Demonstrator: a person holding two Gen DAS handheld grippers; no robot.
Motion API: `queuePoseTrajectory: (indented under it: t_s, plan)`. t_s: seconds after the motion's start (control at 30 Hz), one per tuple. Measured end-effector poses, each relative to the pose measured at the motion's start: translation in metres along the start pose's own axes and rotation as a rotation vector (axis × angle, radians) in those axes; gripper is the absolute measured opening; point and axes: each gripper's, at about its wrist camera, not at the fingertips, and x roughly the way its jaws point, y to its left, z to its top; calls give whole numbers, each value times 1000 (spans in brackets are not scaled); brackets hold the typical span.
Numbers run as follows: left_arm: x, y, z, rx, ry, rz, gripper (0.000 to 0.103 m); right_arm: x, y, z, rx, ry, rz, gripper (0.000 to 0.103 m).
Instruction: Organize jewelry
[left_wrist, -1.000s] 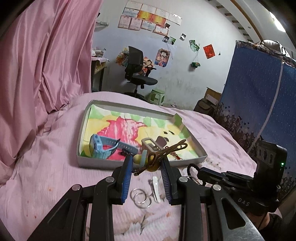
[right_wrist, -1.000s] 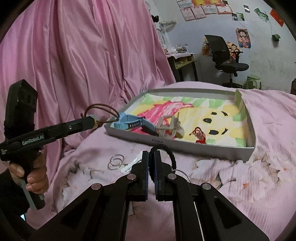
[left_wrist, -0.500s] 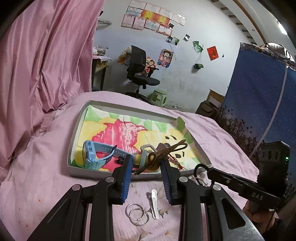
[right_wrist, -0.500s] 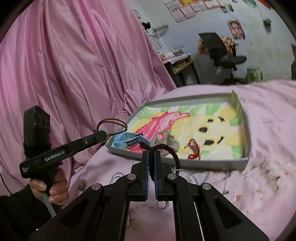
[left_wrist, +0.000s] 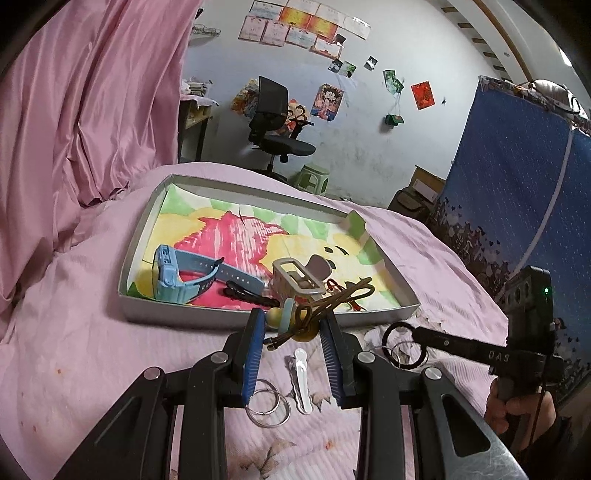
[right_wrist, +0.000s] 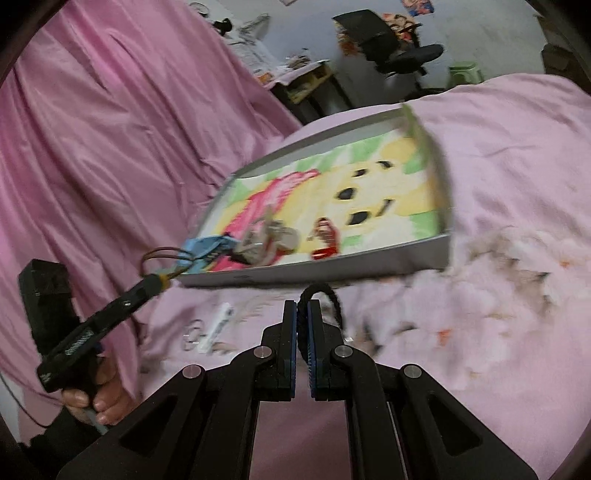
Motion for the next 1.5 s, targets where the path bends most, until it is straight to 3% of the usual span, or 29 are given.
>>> queuePoseTrajectory:
  t_s: [0.13,0.4,0.67,0.93,1.03,1.13,1.4,1.5]
  plan:
    - [-1,-1,0,1,2,0,29,-8,-7,4,7,-30,-39,5]
    - [-5,-4,0,8,1,1,29,-21,3,10,-15,-69,-1,5]
    - [-6,-1,0,-2,2,3,29,-10,32,-1,-105,-16,52,5]
    - [-8,8,-12,-19,20,1,29,18,48,-33,-210,129,-46,6]
    - [-8,8,-18,-28,28,-6,29,12,44,-39,-221,138,-92,13]
    - [-9,8,-24,-32,34,-10,29,1,43,-42,-225,127,-111,26]
    - [-8,8,-32,-34,52,-8,29,-11,39,-40,-269,99,-241,27]
    - [-7,7,-33,-29,56,-7,29,-7,34,-41,-267,115,-250,27]
